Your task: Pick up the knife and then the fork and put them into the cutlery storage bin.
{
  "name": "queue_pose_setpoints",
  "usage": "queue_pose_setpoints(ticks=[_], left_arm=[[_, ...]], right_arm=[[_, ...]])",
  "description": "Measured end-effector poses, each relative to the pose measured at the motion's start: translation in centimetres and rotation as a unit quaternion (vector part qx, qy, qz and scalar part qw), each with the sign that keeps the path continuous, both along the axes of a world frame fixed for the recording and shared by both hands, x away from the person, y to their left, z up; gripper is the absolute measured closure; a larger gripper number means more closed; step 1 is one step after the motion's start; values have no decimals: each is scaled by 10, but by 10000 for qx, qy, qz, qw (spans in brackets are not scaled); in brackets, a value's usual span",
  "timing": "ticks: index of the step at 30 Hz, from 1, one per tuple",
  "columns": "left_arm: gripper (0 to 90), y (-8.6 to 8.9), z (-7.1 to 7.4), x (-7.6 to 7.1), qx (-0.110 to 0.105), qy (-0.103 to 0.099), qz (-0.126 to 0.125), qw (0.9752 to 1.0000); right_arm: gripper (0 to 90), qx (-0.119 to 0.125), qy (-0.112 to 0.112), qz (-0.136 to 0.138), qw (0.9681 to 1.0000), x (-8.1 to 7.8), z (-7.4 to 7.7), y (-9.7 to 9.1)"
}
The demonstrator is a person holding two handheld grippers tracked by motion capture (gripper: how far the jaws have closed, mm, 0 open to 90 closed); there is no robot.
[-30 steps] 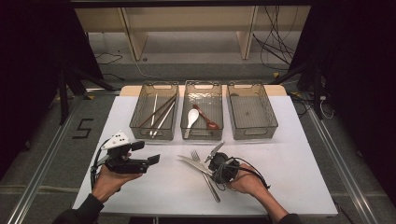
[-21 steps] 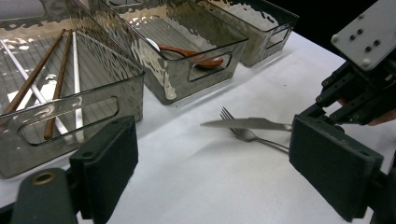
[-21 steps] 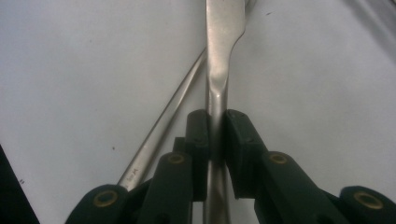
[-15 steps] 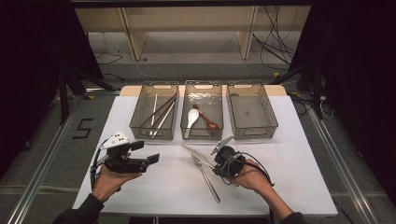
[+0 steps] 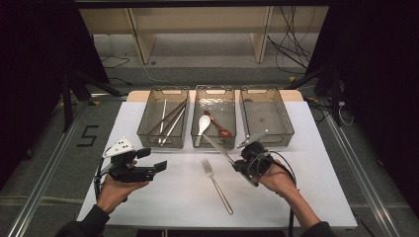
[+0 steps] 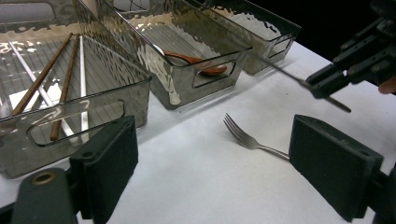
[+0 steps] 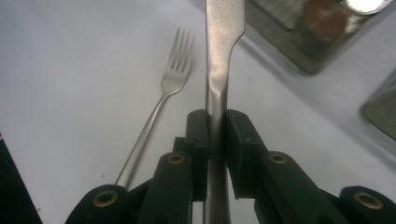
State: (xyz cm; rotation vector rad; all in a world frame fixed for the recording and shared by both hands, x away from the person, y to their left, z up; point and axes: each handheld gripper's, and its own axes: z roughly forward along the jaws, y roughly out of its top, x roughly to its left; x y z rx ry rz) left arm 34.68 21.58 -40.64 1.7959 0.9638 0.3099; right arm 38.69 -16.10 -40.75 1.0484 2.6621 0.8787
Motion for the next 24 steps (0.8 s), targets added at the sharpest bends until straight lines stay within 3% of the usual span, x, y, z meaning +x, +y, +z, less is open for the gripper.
queue_pose_setpoints(ticks=[11, 24], left_arm=[[153, 0, 0, 0, -18, -50, 20, 10000], [153, 1, 0, 0, -33, -72, 43, 10000]], right_arm=[[806, 462, -308, -530, 9970, 17, 25, -32], [807, 656, -520, -1185, 9894, 50, 43, -59]])
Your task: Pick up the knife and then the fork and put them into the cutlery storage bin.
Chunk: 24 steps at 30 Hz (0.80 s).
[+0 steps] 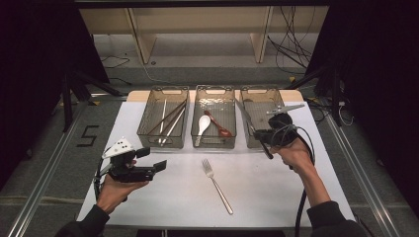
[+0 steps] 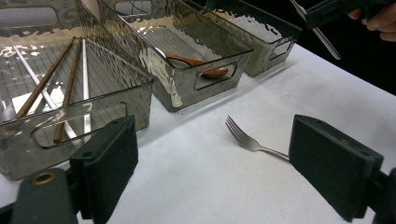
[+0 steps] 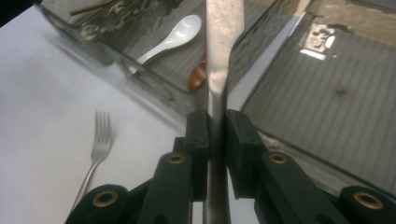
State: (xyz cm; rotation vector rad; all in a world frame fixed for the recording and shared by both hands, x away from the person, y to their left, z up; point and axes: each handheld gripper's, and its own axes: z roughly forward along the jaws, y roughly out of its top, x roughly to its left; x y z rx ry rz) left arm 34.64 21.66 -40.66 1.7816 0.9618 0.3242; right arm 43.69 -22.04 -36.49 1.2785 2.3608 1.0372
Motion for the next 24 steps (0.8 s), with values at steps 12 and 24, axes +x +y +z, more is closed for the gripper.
queue_pose_setpoints(ticks=[12, 24], left_arm=[[153, 0, 0, 0, -14, -15, 6, 10000], [153, 1, 0, 0, -22, -25, 14, 10000]], right_arm=[[806, 63, 27, -507, 9987, 36, 8, -11], [806, 80, 131, -987, 9950, 68, 11, -18]])
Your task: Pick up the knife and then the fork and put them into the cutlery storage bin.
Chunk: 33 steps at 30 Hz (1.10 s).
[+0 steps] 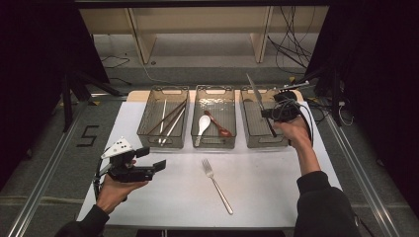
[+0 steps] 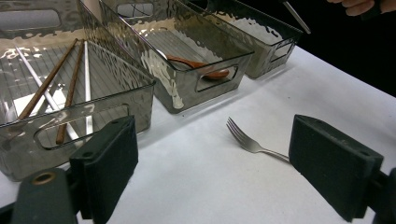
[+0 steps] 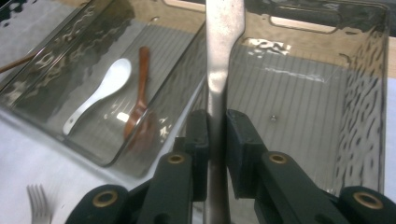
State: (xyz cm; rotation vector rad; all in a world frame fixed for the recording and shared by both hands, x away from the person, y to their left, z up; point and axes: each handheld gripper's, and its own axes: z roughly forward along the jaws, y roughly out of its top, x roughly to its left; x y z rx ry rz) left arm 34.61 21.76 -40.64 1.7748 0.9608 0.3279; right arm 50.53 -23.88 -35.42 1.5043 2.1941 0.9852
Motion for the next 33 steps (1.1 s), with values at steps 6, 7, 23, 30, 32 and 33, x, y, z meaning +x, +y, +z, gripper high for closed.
queue_pose_setpoints(ticks=[6, 7, 23, 30, 32, 33], left_arm=[[153, 1, 0, 0, 3, -11, -3, 10000], [153, 1, 0, 0, 5, -10, -4, 10000], [153, 1, 0, 0, -34, -27, 15, 10000], [153, 1, 1, 0, -2, -28, -5, 10000], [153, 1, 1, 0, 3, -26, -6, 10000], [153, 1, 1, 0, 1, -25, -6, 10000]], right_arm=[[806, -44, 75, -212, 9997, 14, -2, -1], [806, -35, 82, -238, 9997, 16, -2, -1], [804, 3, 293, -535, 9981, 33, -15, 9], [803, -30, 385, -630, 9973, 37, -23, 16], [802, -2, 395, -695, 9968, 38, -24, 17], [800, 12, 408, -716, 9966, 39, -25, 17]])
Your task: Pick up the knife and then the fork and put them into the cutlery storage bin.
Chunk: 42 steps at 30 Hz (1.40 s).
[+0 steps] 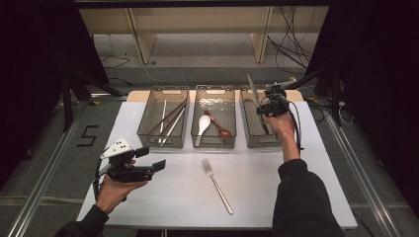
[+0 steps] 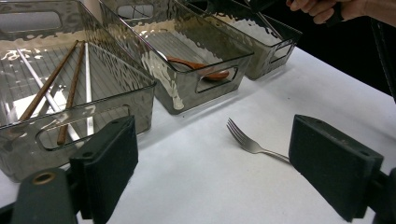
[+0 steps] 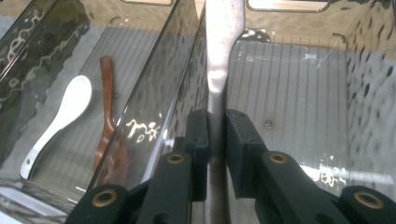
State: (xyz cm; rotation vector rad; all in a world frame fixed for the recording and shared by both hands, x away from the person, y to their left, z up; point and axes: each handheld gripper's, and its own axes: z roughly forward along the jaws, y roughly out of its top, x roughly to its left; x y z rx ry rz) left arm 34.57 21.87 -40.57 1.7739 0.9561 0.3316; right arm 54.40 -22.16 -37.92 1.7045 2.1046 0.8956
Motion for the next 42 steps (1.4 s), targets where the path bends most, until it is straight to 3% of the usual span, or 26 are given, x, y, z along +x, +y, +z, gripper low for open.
queue_pose_setpoints(ticks=[2, 6, 13, 19, 27, 33, 42], left_arm=[[152, 0, 0, 0, -1, -3, -1, 10000], [152, 0, 0, 0, -1, -4, -4, 10000], [152, 0, 0, 0, -6, -7, 37, 10000], [152, 0, 0, 0, 5, 3, 43, 10000], [152, 0, 1, 0, 6, -11, 63, 10000], [151, -1, 1, 0, 34, -30, 19, 10000], [151, -1, -1, -1, 17, -18, 3, 10000]], right_arm=[[790, -7, 35, -71, 10000, 1, -1, 1], [640, 138, 40, -42, 9999, 1, 1, 2], [463, 119, -170, 546, 9983, -23, 14, 14], [377, -29, -305, 1329, 9907, -66, 15, 37], [341, -110, -128, 2070, 9782, -123, -6, 65], [331, -297, 104, 2342, 9717, -141, -24, 82], [331, -457, 329, 2601, 9639, -150, -42, 100]])
